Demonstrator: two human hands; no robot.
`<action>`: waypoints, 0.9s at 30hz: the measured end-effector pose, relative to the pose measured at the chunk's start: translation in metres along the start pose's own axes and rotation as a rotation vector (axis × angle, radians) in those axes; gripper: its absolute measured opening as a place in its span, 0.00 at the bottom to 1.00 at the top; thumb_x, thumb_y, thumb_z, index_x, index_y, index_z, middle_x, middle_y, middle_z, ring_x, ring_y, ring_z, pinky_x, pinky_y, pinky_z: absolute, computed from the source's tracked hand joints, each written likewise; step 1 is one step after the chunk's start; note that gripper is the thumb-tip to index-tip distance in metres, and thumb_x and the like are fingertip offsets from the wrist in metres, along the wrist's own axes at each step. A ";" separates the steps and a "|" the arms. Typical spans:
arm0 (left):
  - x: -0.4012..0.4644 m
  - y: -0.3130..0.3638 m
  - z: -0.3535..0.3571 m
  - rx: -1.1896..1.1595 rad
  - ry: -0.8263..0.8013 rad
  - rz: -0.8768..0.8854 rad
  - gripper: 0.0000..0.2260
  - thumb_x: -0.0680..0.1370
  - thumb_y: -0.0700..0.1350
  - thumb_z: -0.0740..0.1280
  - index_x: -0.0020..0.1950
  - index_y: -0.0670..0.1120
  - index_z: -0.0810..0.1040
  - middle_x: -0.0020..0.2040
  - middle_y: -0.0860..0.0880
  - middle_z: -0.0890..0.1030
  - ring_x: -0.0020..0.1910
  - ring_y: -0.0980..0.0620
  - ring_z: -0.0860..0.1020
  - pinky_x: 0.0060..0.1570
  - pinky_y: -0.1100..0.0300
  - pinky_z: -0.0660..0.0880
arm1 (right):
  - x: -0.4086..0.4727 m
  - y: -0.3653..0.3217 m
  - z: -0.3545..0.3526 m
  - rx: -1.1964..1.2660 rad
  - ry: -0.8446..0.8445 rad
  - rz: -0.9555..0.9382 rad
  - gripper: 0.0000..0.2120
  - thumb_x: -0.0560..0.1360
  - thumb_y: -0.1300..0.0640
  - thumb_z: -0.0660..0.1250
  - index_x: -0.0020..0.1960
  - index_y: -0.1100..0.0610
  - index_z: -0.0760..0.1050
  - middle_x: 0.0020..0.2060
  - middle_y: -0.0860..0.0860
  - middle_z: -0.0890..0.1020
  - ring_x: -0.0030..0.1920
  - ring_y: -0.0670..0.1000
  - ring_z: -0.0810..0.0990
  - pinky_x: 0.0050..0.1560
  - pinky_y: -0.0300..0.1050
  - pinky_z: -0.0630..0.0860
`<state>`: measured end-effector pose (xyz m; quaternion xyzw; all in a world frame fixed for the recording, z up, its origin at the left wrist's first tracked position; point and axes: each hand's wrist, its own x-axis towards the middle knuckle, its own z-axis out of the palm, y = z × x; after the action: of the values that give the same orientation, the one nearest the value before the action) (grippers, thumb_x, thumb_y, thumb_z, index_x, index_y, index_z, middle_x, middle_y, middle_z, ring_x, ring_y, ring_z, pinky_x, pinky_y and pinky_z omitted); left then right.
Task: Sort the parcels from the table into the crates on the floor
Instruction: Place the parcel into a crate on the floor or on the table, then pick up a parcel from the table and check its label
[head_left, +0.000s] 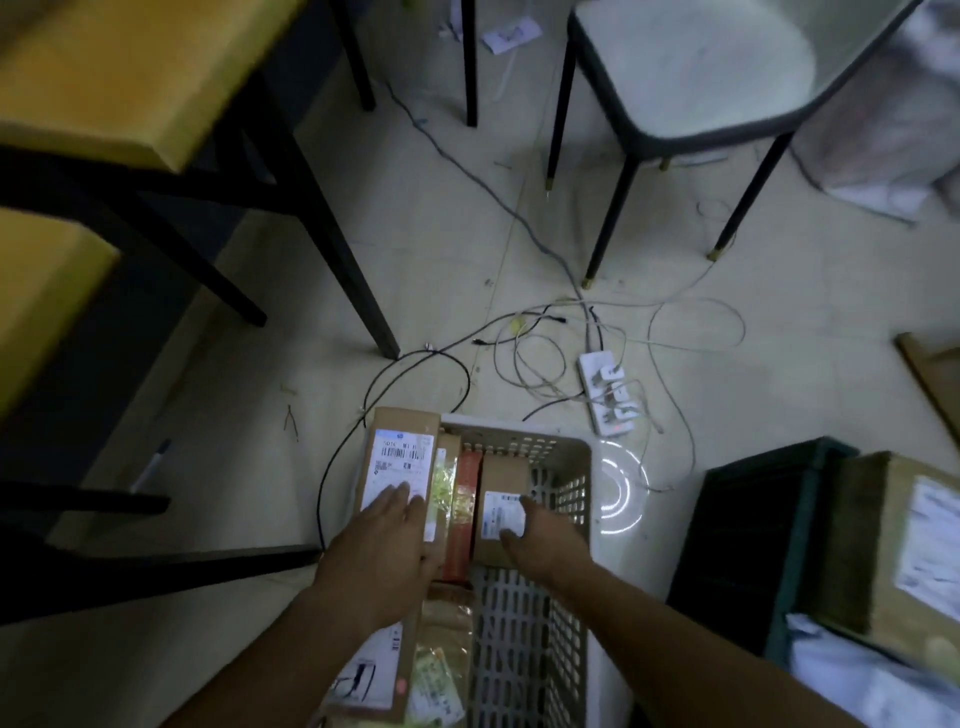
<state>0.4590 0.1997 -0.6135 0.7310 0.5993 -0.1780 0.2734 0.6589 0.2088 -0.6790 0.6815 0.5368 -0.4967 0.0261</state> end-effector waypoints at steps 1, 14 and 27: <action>-0.011 0.008 -0.012 0.023 -0.012 0.008 0.31 0.84 0.57 0.55 0.82 0.44 0.53 0.82 0.44 0.52 0.81 0.49 0.50 0.77 0.58 0.49 | -0.019 -0.010 -0.016 -0.050 -0.010 -0.020 0.16 0.82 0.56 0.63 0.68 0.58 0.74 0.60 0.55 0.82 0.60 0.53 0.81 0.54 0.40 0.74; -0.240 0.114 -0.238 -0.154 0.105 -0.121 0.15 0.78 0.57 0.61 0.58 0.49 0.74 0.58 0.49 0.79 0.55 0.48 0.78 0.51 0.54 0.76 | -0.318 -0.170 -0.219 -0.728 0.008 -0.404 0.21 0.79 0.57 0.65 0.72 0.56 0.69 0.67 0.55 0.77 0.67 0.56 0.75 0.68 0.50 0.70; -0.511 0.088 -0.339 -0.237 0.165 -0.378 0.24 0.81 0.61 0.60 0.67 0.44 0.72 0.66 0.43 0.75 0.63 0.43 0.75 0.61 0.48 0.75 | -0.545 -0.331 -0.210 -0.963 -0.027 -0.739 0.17 0.82 0.52 0.59 0.69 0.57 0.70 0.62 0.58 0.77 0.59 0.60 0.78 0.53 0.55 0.78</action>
<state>0.4098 -0.0024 -0.0297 0.5808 0.7625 -0.0939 0.2691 0.5829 0.0832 -0.0237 0.3550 0.9020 -0.1827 0.1644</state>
